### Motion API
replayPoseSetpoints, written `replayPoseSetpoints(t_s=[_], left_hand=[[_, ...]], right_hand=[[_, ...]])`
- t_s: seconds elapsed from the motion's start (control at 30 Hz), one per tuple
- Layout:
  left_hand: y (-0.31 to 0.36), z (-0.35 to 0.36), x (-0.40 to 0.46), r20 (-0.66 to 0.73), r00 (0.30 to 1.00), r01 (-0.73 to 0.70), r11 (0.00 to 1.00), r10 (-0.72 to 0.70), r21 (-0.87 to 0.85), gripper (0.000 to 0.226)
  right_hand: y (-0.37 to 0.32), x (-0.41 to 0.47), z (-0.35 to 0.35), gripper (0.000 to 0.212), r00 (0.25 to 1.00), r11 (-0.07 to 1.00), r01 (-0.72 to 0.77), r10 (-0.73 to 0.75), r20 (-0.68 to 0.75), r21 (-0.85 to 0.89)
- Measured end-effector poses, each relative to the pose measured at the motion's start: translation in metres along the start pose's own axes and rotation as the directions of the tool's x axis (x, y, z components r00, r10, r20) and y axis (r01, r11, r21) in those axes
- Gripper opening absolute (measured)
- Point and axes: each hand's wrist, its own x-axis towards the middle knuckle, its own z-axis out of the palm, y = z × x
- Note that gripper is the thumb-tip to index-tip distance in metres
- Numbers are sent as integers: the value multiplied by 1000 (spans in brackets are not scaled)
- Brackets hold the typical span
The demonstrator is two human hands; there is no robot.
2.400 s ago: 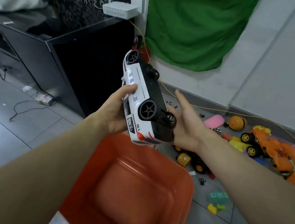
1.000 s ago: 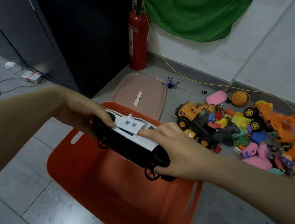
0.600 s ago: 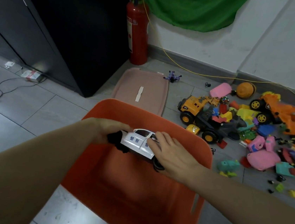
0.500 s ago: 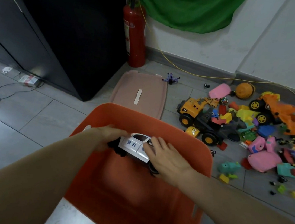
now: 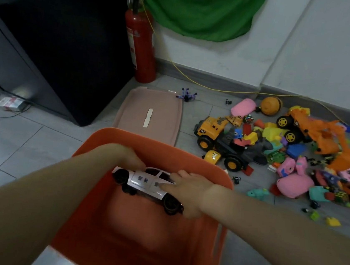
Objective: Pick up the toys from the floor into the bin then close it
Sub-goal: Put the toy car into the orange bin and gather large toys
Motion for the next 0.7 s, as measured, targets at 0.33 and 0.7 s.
replayPoseSetpoints(t_s=[0.33, 0.7], left_hand=[[90, -51, -30, -271, 859, -508, 661, 434, -552, 17], [193, -15, 79, -189, 962, -271, 792, 198, -547, 92]], right_hand=[[116, -45, -88, 21, 847, 425, -23, 490, -208, 905], [239, -65, 45, 71, 419, 91, -468, 899, 130, 879]])
